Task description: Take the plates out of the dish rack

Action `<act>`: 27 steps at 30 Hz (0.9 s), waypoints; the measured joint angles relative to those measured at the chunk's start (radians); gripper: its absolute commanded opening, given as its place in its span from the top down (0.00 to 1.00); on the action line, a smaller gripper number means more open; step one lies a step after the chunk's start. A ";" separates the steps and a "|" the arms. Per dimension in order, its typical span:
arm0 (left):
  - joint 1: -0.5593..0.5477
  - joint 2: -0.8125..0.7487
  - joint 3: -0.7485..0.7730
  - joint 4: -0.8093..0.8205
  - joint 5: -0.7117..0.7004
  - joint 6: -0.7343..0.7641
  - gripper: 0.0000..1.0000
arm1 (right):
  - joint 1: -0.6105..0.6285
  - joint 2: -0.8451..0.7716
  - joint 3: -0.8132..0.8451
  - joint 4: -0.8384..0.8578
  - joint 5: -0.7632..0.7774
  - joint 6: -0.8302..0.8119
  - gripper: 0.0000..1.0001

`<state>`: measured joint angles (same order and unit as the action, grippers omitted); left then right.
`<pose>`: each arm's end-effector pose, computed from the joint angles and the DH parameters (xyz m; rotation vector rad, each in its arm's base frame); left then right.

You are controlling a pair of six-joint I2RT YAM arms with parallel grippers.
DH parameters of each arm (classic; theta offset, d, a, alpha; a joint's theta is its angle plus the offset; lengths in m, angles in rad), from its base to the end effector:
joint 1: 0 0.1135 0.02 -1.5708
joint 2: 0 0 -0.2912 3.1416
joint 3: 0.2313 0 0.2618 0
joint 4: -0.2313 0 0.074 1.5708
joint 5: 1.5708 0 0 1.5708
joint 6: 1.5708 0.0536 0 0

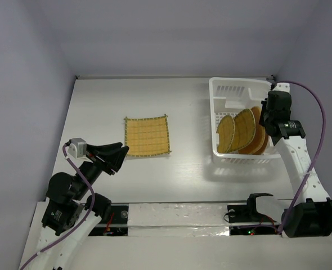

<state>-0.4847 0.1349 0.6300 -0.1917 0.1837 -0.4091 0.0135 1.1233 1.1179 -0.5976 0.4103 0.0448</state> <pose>0.0380 -0.0311 0.3644 0.2142 1.3062 -0.8815 0.2508 -0.0180 0.3648 0.2666 2.1288 -0.4109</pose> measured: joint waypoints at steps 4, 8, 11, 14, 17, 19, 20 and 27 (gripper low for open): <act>0.000 0.000 0.000 0.000 -0.001 0.000 0.64 | 0.000 -0.030 0.001 -0.031 0.000 -0.035 1.00; 0.000 0.000 0.000 0.000 -0.001 0.000 0.64 | -0.002 -0.055 0.011 -0.032 0.012 -0.055 1.00; 0.000 0.000 0.000 0.000 -0.001 0.000 0.64 | -0.007 -0.069 0.039 -0.033 0.028 -0.057 1.00; 0.000 0.000 0.000 0.000 -0.001 0.000 0.64 | -0.014 -0.095 0.089 -0.036 0.038 -0.056 1.00; 0.000 0.000 0.000 0.000 0.000 0.000 0.64 | -0.012 -0.129 0.153 -0.041 0.050 -0.068 1.00; 0.000 0.000 0.000 0.000 -0.001 0.000 0.64 | -0.013 -0.158 0.190 -0.042 0.071 -0.075 1.00; 0.000 -0.001 0.000 0.000 -0.001 0.000 0.64 | -0.013 -0.167 0.203 -0.043 0.080 -0.076 1.00; 0.000 -0.001 0.000 0.000 0.000 0.000 0.64 | -0.014 -0.187 0.348 -0.076 0.167 -0.077 1.00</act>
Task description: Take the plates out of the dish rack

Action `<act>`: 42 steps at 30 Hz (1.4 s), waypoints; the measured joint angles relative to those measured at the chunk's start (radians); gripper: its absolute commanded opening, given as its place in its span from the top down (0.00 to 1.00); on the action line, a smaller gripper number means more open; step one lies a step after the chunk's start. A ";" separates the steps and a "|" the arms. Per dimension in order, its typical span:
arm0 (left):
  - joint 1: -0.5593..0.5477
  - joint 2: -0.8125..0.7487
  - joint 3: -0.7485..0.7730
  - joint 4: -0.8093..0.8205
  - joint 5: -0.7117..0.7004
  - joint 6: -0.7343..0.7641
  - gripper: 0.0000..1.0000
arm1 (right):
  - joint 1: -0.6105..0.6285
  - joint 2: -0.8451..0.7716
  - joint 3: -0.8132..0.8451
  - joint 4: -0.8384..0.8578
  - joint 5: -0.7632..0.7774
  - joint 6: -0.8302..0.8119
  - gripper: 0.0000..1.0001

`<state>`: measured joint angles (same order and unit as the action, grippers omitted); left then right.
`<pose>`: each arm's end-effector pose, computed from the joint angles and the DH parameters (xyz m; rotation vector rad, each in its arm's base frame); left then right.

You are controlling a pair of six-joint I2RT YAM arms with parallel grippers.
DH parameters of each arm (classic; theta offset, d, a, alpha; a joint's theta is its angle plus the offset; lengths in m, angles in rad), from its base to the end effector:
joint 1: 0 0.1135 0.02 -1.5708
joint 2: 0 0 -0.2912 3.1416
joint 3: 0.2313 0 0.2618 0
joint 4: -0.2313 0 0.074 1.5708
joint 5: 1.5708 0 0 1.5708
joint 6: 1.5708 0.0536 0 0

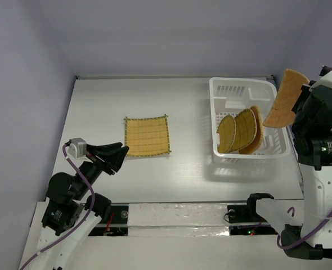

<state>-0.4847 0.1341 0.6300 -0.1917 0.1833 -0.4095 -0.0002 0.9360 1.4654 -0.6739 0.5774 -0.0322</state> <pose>0.0378 -0.0310 0.3644 0.2135 1.3055 -0.8817 0.1546 -0.0293 0.5113 0.4010 1.6713 -0.5177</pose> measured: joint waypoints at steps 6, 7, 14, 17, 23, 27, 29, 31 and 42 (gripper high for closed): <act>0.000 0.000 0.000 0.000 0.000 0.000 0.64 | 0.000 -0.005 0.132 -0.045 0.040 0.023 1.00; 0.000 0.000 0.000 0.000 0.000 0.000 0.64 | 0.000 -0.007 0.153 -0.050 0.040 0.031 1.00; 0.000 0.000 0.000 0.000 0.000 0.000 0.64 | 0.000 -0.040 0.209 -0.063 -0.041 0.122 1.00; 0.000 0.000 0.000 0.000 -0.001 0.000 0.64 | -0.001 -0.066 0.158 -0.035 -0.163 0.211 1.00; 0.000 0.002 0.000 0.000 -0.012 0.000 0.64 | 0.066 -0.111 -0.105 0.096 -0.439 0.447 1.00; 0.000 0.006 0.000 0.000 -0.028 0.000 0.64 | 0.218 -0.070 -0.248 0.221 -0.508 0.566 1.00; 0.003 0.008 0.000 0.000 -0.035 0.000 0.64 | 0.319 -0.026 -0.299 0.294 -0.526 0.614 1.00; 0.008 0.009 0.000 -0.001 -0.041 0.000 0.64 | 0.396 0.031 -0.341 0.383 -0.541 0.659 1.00; 0.059 0.037 0.000 -0.002 -0.064 -0.001 0.64 | 0.639 0.468 -0.427 0.820 -0.547 0.869 1.00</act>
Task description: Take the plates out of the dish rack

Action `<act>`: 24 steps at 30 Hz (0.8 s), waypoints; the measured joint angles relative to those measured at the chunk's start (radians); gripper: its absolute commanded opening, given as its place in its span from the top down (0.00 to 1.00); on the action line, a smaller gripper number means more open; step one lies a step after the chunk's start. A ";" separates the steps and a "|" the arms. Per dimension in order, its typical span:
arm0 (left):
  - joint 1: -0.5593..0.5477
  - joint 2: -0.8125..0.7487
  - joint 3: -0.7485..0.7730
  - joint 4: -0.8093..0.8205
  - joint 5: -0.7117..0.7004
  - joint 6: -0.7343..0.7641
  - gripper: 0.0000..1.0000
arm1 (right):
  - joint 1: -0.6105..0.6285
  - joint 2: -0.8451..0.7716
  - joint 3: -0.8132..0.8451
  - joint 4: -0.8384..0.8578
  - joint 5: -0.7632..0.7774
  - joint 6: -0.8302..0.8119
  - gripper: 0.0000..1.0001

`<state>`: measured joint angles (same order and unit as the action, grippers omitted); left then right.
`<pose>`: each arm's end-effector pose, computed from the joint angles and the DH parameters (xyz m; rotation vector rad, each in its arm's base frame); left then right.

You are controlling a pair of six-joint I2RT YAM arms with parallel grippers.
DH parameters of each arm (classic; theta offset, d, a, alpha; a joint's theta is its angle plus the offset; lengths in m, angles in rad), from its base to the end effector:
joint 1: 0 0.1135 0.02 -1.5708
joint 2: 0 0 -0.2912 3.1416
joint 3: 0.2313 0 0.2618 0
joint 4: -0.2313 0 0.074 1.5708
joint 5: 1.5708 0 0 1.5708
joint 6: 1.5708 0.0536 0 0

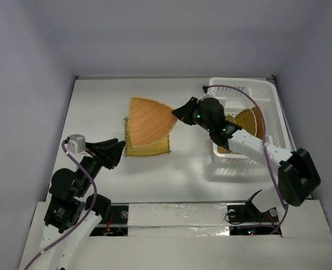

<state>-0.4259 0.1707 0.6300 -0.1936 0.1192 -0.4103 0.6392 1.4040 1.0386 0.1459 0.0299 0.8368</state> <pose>0.0498 -0.0296 0.3631 0.1155 1.3441 -0.7879 0.2864 0.2109 0.3379 0.2114 1.9000 1.0097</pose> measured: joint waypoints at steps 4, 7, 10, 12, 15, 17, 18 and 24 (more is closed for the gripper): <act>0.009 0.003 0.000 0.000 -0.003 0.000 0.64 | 0.032 0.138 -0.016 0.117 -0.001 0.069 1.00; 0.009 0.003 0.000 -0.001 -0.005 0.000 0.64 | 0.046 0.209 -0.024 0.172 0.000 0.106 1.00; 0.016 0.004 0.000 -0.001 -0.006 0.000 0.64 | 0.057 0.261 -0.032 0.216 0.006 0.135 1.00; 0.018 0.005 0.000 -0.001 -0.008 0.000 0.64 | 0.063 0.282 -0.046 0.245 0.014 0.151 1.00; 0.024 0.007 0.000 -0.001 -0.008 0.000 0.64 | 0.069 0.314 -0.066 0.285 0.020 0.166 1.00; 0.028 0.010 0.000 0.000 -0.008 0.000 0.64 | 0.071 0.341 -0.072 0.294 0.022 0.174 1.00; 0.029 0.012 0.000 0.000 -0.008 0.000 0.64 | 0.071 0.358 -0.073 0.299 0.022 0.178 1.00; 0.035 0.021 0.000 -0.001 -0.005 0.000 0.64 | 0.071 0.403 -0.098 0.335 0.026 0.197 1.00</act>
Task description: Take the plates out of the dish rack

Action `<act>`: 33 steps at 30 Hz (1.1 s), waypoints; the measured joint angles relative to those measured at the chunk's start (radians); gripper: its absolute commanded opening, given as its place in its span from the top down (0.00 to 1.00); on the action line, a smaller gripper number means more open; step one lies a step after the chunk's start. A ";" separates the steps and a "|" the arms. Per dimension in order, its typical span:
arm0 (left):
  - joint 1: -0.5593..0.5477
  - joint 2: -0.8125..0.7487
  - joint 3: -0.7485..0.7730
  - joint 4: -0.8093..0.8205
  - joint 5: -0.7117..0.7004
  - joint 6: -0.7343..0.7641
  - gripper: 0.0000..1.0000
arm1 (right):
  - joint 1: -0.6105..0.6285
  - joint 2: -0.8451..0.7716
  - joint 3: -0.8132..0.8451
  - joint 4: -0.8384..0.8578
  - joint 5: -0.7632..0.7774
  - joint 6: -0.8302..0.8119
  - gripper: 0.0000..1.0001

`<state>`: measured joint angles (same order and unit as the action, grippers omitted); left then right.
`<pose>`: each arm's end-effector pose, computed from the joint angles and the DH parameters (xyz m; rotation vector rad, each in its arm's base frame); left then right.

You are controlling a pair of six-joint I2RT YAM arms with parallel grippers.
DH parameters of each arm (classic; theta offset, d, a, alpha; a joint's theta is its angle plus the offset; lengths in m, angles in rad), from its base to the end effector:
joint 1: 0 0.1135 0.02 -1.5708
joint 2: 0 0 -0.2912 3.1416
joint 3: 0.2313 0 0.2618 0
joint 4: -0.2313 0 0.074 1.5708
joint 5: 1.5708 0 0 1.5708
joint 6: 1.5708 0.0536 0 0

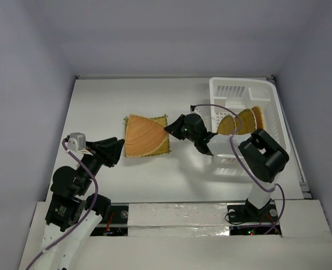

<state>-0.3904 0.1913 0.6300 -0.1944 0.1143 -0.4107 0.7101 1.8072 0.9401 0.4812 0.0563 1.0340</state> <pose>0.0557 -0.0295 0.3622 0.0860 1.3645 -0.7523 0.3182 0.2695 0.1931 0.3816 2.0864 1.0545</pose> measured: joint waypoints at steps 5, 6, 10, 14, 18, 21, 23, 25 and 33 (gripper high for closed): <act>0.000 0.002 0.000 0.000 0.002 0.000 0.64 | 0.000 0.011 -0.029 0.038 0.009 0.027 0.94; 0.000 0.002 0.000 0.000 0.002 0.000 0.64 | 0.000 0.016 -0.032 0.050 0.010 0.032 0.89; 0.000 0.002 0.000 0.000 0.004 0.000 0.64 | 0.000 0.033 -0.034 0.074 0.012 0.050 0.69; 0.000 0.002 0.000 0.000 0.008 0.000 0.64 | 0.000 0.033 -0.034 0.077 0.016 0.060 0.53; 0.000 0.002 0.000 0.000 0.009 0.000 0.64 | 0.000 0.029 -0.034 0.061 0.028 0.043 0.38; 0.000 0.002 0.000 0.000 0.009 0.000 0.64 | 0.006 0.006 -0.032 0.018 0.050 0.013 0.26; 0.000 0.002 0.000 0.000 0.009 0.000 0.64 | 0.017 -0.022 -0.017 -0.043 0.073 -0.018 0.23; 0.000 0.002 0.000 0.000 0.009 0.000 0.64 | 0.029 -0.053 0.007 -0.099 0.093 -0.050 0.19; 0.000 0.002 0.000 0.000 0.010 0.000 0.64 | 0.068 -0.180 0.125 -0.266 0.164 -0.179 0.16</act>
<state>-0.3901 0.1928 0.6300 -0.1940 0.1238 -0.4107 0.7780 1.6276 1.0649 0.2157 0.2199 0.8551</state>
